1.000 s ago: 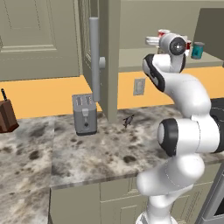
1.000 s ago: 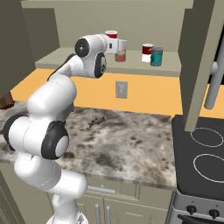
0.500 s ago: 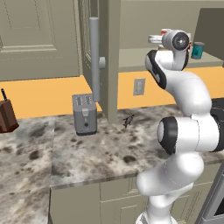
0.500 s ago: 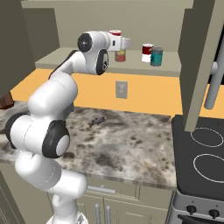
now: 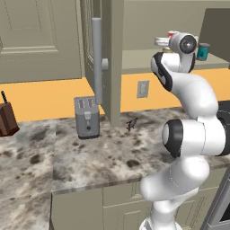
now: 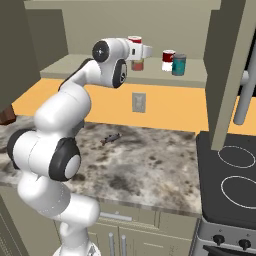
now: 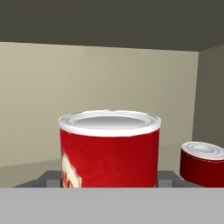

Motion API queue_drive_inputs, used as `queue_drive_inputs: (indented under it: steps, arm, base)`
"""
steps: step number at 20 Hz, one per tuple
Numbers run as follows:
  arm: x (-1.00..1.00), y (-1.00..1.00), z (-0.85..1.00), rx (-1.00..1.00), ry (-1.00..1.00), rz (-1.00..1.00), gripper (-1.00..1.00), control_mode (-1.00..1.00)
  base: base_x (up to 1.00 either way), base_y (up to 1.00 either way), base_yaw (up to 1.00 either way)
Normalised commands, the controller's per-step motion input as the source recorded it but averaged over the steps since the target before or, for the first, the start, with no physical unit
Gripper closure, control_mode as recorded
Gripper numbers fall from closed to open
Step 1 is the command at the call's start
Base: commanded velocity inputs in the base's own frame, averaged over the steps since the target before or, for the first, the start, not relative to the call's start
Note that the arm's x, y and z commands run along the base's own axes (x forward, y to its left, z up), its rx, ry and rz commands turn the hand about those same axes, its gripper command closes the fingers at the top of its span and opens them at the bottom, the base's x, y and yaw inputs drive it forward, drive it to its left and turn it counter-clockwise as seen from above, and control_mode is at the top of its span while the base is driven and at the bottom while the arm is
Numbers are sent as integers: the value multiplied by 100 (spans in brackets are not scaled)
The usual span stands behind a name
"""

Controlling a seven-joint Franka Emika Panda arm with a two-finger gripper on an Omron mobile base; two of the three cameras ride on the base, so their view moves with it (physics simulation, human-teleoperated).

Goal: Stack two cans on top of the other two cans in the cabinet.

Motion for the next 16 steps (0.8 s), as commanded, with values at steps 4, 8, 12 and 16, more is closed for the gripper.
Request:
queue_drive_inputs:
  steps: [4, 8, 12, 16]
  arm:
    - [10, -3, -5, 0, 0, 0, 100, -100]
    - [6, 0, 0, 0, 0, 0, 100, -100]
    - [3, 0, 0, 0, 0, 0, 100, -100]
    - [10, 2, 0, 0, 0, 0, 100, -100]
  base:
    - [0, 0, 0]
    - [0, 0, 0]
    - [0, 0, 0]
    - [0, 0, 0]
